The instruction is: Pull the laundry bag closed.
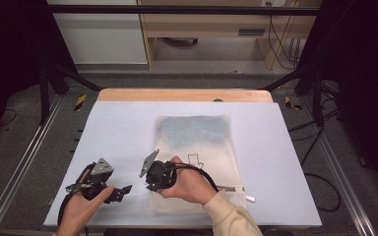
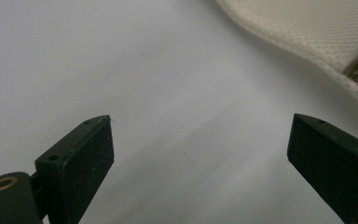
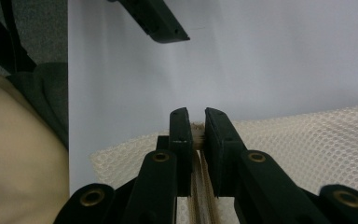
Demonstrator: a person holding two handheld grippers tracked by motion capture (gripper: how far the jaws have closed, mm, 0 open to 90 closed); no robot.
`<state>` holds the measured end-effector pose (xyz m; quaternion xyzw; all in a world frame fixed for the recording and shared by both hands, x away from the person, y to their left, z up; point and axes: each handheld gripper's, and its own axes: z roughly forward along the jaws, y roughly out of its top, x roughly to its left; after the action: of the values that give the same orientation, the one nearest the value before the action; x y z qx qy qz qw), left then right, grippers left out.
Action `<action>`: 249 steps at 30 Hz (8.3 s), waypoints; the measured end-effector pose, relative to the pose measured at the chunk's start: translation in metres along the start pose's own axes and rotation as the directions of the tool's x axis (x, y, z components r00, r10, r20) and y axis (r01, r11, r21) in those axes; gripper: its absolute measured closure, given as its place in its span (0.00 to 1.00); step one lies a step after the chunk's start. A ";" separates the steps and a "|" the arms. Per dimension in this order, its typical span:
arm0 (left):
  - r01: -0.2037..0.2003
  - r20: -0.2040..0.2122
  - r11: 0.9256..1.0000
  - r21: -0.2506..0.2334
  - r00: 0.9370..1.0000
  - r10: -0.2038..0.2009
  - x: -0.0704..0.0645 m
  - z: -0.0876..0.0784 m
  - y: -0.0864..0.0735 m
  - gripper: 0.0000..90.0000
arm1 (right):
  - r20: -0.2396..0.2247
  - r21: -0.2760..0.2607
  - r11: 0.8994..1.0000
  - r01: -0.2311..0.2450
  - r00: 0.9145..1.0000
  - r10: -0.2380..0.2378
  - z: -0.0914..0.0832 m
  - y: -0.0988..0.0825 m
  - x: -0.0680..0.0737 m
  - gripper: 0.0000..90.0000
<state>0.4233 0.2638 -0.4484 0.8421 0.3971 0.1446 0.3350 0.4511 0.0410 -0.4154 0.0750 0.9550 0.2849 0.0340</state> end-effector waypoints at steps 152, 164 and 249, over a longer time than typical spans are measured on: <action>0.232 0.482 0.973 -0.016 0.854 -0.196 -0.035 0.071 0.010 0.90 | 0.006 -0.075 0.996 -0.053 0.999 0.053 -0.006 -0.009 -0.010 0.91; 0.215 0.483 0.976 -0.015 0.857 -0.181 -0.033 0.069 0.011 0.91 | 0.015 -0.051 0.998 -0.039 0.999 0.040 -0.005 -0.014 -0.011 0.91; 0.130 0.453 0.990 -0.049 0.887 -0.094 -0.042 0.065 0.017 0.92 | 0.006 -0.020 0.994 -0.105 0.994 0.105 -0.018 -0.053 -0.019 0.91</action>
<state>0.4391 0.1942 -0.4841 0.8146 0.3510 -0.0581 0.4580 0.4613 -0.0153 -0.4286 0.1259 0.9468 0.2952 0.0232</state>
